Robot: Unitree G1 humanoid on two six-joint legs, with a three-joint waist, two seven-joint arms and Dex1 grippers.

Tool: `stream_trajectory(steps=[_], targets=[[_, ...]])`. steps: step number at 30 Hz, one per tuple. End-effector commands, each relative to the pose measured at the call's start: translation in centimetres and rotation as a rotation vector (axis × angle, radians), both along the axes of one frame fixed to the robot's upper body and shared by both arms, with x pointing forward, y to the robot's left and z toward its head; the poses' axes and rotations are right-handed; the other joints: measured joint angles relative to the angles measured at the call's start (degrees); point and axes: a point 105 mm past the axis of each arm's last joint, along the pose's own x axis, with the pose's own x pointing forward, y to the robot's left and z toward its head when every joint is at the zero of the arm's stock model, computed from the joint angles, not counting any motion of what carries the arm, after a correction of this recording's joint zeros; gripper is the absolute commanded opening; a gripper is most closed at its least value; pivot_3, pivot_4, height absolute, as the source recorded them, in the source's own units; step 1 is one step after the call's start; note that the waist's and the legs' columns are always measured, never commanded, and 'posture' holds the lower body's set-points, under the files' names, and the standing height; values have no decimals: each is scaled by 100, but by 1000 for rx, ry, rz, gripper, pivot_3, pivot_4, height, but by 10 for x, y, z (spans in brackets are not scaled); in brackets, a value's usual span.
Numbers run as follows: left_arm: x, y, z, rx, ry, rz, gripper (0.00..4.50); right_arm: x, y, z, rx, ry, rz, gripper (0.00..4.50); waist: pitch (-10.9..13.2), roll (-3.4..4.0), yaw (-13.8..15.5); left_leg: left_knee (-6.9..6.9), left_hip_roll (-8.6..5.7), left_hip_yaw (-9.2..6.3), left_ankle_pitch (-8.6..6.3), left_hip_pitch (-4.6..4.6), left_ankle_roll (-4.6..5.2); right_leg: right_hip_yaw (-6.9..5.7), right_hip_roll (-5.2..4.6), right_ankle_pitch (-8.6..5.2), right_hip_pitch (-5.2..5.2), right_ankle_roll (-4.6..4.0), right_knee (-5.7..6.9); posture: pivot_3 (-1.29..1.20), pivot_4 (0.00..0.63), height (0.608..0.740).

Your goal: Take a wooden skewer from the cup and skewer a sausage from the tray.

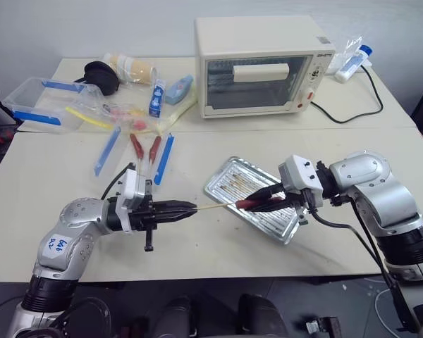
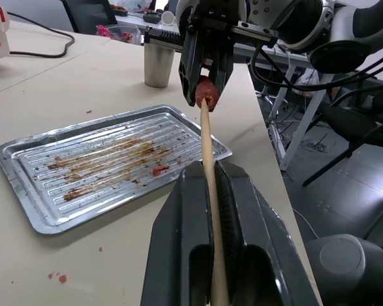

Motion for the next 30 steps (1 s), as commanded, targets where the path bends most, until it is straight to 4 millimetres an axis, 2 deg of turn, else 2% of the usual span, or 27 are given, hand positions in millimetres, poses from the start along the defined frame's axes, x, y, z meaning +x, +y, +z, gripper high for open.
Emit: stream_trajectory(steps=[1, 13, 30], targets=[[-7, -5, 6, -17, -26, -29, 0, -1, 0, 7, 1, -34, 12, 411, 0, 0, 0, 0, 0, 0, 0, 0, 0, 0, 0, 0, 0, 0, 1, 0, 150, 740], [-5, -6, 4, -11, -27, -18, 0, -2, 4, 8, 15, -35, 19, 411, 0, 0, -1, 1, 0, 0, 0, 0, 0, 0, 0, 0, 0, 0, 1, 0, 150, 740], [-2, -2, 0, -1, -19, 3, 0, 0, -3, 8, 6, -41, -1, 411, 0, 0, -1, 1, 0, 0, 0, 0, 0, 0, 0, 0, 0, 0, 2, 0, 150, 740]])
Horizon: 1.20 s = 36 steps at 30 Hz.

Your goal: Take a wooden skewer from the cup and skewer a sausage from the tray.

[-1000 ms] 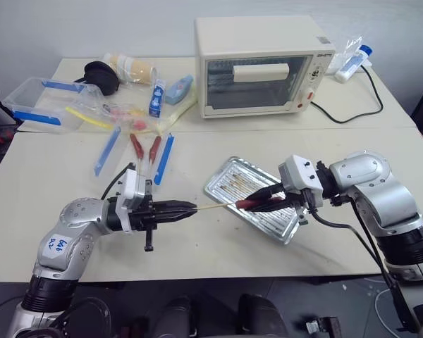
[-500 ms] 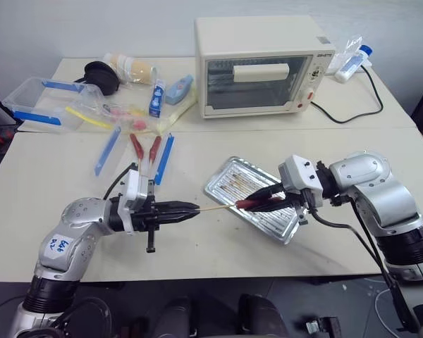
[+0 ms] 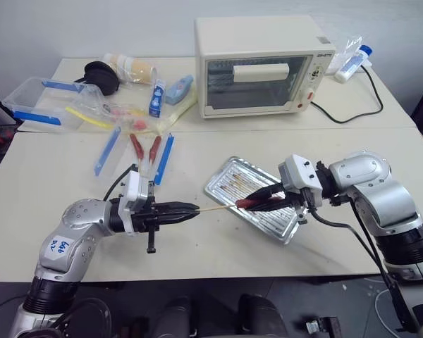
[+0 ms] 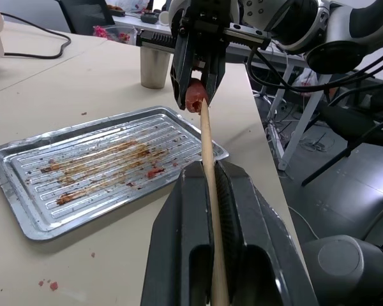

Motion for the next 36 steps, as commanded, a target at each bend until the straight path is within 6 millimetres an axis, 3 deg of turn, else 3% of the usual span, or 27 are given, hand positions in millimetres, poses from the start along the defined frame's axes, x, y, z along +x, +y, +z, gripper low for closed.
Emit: stream_trajectory(steps=[1, 17, 36], targets=[[0, 1, 1, -3, -17, 4, 0, -2, -2, 10, 0, -48, 8, 411, 0, 0, 0, 0, 0, 0, 0, 0, 0, 0, 0, 0, 0, 0, 0, 0, 150, 740], [0, 1, -1, -12, -9, -1, 0, -4, -3, 9, -6, -38, 9, 411, 0, 0, 1, 1, 0, 0, 0, 0, 0, 0, -1, 0, 0, 0, 1, 0, 150, 740], [3, -8, -2, -30, -14, -22, 0, -9, 11, 6, 0, -32, 51, 411, 0, 0, 0, 2, -1, 0, 0, 0, 0, 0, 0, 0, 0, 0, 2, 0, 150, 740]])
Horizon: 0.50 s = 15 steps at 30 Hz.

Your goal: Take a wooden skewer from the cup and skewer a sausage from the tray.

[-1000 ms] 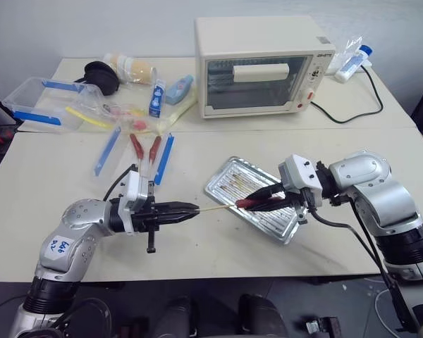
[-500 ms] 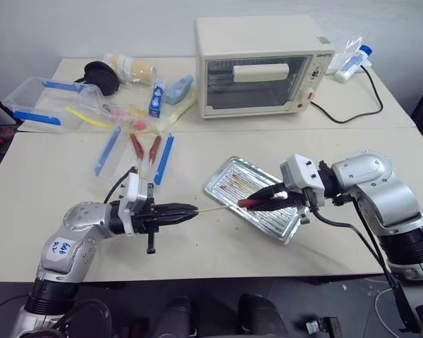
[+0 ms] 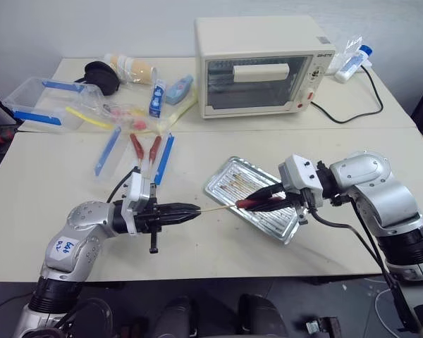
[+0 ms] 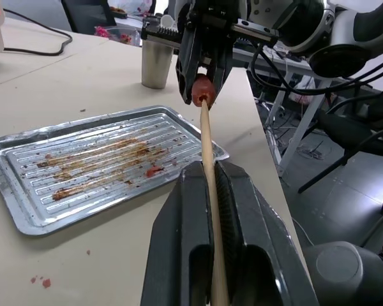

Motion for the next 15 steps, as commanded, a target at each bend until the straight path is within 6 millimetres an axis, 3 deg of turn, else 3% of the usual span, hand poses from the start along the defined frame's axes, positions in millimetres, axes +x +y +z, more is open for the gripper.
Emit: stream_trajectory(steps=[1, 15], targets=[[-1, -4, 4, -6, -37, -17, 0, -6, 7, 6, 3, -30, 39, 411, 0, 0, -2, 0, 0, 0, 0, 0, 0, 0, 0, 0, 0, 0, 0, 0, 150, 740], [3, -27, 0, 11, -46, -85, 0, -7, 31, 10, -6, -44, 110, 411, 0, 0, 4, 3, -2, 0, 1, 0, 1, 0, -1, 0, -1, 0, 4, 0, 150, 740]])
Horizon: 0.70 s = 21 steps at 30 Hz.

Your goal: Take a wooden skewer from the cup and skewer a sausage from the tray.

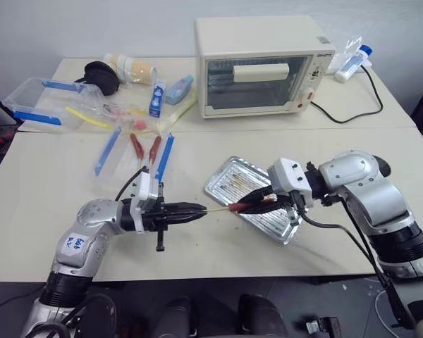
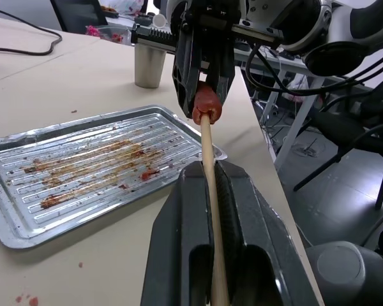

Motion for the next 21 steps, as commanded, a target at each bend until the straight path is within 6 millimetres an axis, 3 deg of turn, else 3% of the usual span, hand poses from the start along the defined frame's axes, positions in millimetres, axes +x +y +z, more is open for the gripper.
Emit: stream_trajectory(steps=[1, 11, 14, 21], targets=[[-2, -20, 2, -3, -27, -59, 0, -9, 19, 10, 29, -32, 86, 411, 0, 0, 1, 0, 0, -1, 0, 0, 0, 0, 0, 0, 0, 0, 1, 0, 150, 740], [-2, -30, 7, -57, -32, -50, 0, -11, 22, 10, 23, -11, 91, 411, 0, 0, 0, 0, -1, 0, 1, 0, 1, 0, 0, 0, 0, 0, 2, 0, 150, 740], [0, -25, 12, -77, -32, -33, 0, -5, 17, 13, 47, 27, 11, 411, 0, 0, -4, 0, 0, -1, 1, 0, 1, -1, 0, 0, 0, 0, 3, 0, 150, 740], [9, 22, 11, -23, -50, 124, 0, -5, -32, 14, 33, 32, -133, 2560, 0, -1, 18, 0, -2, -6, 0, -1, 1, -3, -2, 0, 1, 0, 2, 0, 150, 740]])
